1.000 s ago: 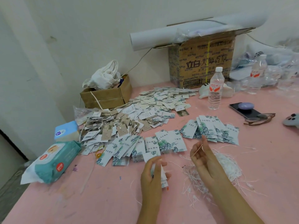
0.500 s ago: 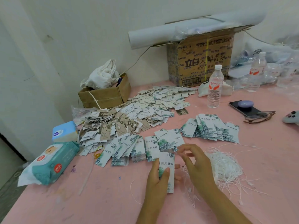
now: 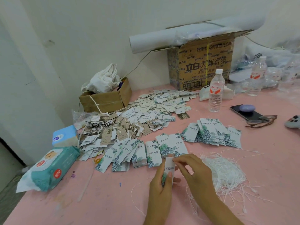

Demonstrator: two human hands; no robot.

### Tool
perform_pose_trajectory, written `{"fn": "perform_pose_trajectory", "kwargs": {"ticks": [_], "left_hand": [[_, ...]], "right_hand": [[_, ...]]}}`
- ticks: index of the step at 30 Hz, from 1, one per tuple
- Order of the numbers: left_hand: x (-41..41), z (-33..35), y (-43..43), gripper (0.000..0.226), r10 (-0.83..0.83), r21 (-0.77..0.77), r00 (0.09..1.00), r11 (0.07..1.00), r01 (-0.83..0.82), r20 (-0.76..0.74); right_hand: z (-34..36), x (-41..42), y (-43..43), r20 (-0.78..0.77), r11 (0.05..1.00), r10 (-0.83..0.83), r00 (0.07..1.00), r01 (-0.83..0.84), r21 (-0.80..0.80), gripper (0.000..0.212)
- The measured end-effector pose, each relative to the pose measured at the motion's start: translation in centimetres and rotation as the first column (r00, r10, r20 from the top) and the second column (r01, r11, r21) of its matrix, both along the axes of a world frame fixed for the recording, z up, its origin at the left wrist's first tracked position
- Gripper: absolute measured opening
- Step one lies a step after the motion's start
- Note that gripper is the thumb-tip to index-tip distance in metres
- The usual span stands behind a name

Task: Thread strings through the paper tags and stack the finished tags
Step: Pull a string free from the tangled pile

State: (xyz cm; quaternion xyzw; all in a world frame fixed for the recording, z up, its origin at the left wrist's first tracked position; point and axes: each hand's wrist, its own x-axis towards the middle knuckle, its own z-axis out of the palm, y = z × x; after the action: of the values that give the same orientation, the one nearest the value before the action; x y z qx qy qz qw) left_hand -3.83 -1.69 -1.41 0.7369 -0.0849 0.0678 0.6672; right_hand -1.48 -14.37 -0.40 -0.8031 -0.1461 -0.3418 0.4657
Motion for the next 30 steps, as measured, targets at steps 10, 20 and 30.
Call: {"fn": "perform_pose_trajectory", "kwargs": {"ticks": [10, 20, 30], "left_hand": [[0.0, -0.2, -0.3, 0.050, 0.020, 0.115, 0.991, 0.993, -0.035, 0.129], [0.1, -0.1, -0.1, 0.043, -0.016, 0.069, 0.997, 0.998, 0.011, 0.070], [-0.2, 0.4, -0.1, 0.051, -0.021, 0.078, 0.999, 0.997, 0.017, 0.048]], "right_hand": [[0.5, -0.3, 0.1, -0.049, 0.988, 0.029, 0.998, -0.021, 0.155, 0.024], [1.4, 0.2, 0.0, -0.336, 0.776, 0.386, 0.859, -0.105, 0.622, 0.018], [1.4, 0.5, -0.4, -0.460, 0.663, 0.547, 0.699, -0.026, 0.748, 0.017]]}}
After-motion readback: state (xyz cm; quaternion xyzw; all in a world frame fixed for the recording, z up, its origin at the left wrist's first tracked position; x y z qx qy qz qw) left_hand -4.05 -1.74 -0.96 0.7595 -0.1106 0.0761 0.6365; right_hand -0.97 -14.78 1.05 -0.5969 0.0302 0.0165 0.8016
